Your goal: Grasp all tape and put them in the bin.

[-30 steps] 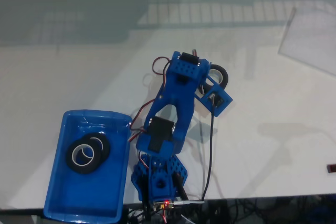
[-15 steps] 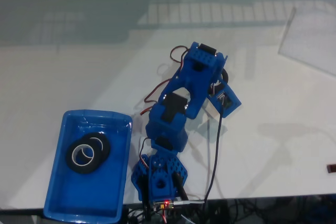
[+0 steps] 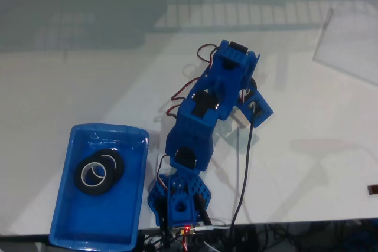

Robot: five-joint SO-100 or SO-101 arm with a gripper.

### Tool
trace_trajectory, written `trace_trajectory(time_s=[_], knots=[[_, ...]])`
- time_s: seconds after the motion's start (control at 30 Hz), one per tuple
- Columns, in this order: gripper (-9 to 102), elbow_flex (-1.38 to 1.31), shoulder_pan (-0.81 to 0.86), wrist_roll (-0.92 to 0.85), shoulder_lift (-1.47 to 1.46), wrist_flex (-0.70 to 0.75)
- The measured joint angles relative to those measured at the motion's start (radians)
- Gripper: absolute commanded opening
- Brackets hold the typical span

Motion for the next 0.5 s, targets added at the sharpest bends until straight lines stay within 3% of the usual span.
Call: trace_trajectory(time_s=[0.13, 0.5], knots=[[0, -0.044, 0.000, 0.000, -0.029, 0.003], [0, -0.054, 0.006, 0.000, -0.034, 0.009]])
